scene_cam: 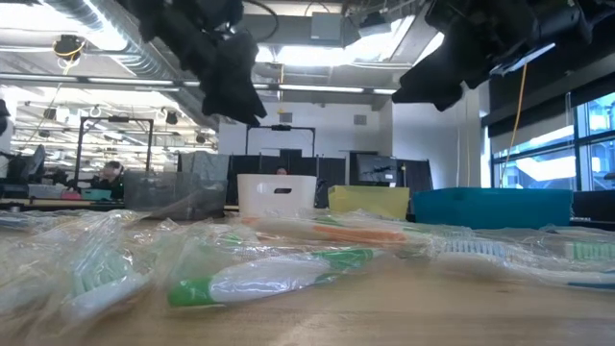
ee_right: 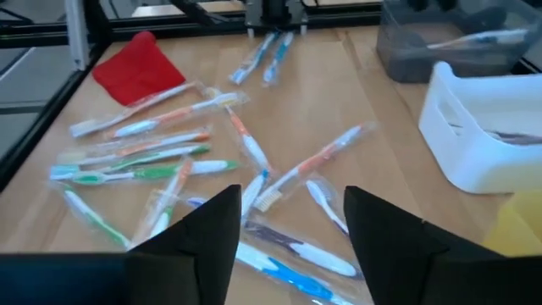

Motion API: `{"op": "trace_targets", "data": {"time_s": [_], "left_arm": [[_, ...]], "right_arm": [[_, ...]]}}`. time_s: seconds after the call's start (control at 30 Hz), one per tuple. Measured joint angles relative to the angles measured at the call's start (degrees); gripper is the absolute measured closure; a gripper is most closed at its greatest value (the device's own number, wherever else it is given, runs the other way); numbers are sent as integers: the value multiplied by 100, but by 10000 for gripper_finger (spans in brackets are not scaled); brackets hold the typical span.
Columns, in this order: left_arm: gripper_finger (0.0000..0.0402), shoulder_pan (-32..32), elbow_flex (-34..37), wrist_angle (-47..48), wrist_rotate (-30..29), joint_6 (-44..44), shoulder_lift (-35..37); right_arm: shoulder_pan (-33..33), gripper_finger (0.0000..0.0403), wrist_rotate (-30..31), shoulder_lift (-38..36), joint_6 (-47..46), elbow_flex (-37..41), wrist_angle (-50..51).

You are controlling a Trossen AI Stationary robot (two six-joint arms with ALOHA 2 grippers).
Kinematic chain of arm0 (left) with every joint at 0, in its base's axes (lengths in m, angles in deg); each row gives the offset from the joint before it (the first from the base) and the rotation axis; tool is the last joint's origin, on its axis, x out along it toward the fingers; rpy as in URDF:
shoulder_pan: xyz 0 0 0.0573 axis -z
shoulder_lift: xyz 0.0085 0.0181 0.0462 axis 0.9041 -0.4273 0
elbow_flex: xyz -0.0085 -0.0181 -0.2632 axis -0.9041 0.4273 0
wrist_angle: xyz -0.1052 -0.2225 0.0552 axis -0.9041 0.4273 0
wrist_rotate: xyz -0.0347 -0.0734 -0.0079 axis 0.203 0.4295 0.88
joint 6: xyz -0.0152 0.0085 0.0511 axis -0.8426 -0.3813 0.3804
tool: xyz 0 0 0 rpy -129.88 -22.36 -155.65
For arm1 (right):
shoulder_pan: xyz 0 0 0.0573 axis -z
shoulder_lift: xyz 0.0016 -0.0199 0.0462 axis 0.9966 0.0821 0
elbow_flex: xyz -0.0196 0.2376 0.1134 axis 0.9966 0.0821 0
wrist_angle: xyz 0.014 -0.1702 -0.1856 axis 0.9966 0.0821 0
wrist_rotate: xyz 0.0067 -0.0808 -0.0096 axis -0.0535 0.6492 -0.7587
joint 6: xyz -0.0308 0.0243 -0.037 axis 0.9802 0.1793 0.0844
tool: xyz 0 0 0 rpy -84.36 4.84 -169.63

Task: Pick & Place Toothbrushes
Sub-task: Put the blue toothbrush into the yellow bin

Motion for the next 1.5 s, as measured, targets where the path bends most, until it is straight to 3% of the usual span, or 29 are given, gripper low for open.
{"op": "trace_targets", "data": {"time_s": [0.37,0.73,0.9,1.3,1.5], "left_arm": [[233,1866,903,-743,-1206,-1236,324],[233,3537,1279,-775,-2947,-2979,298],[233,4218,1280,-746,-3569,-3493,298],[233,5058,1282,-745,-4541,-3975,-348],[233,5030,1282,-741,-4314,-4112,-686]], "right_arm": [[-391,208,60,0,11,2,-172],[-369,237,208,0,920,2,-37],[-204,241,620,0,1074,1,97],[117,227,610,38,8,-1543,3076],[110,239,504,39,-1546,-1875,4617]]}}
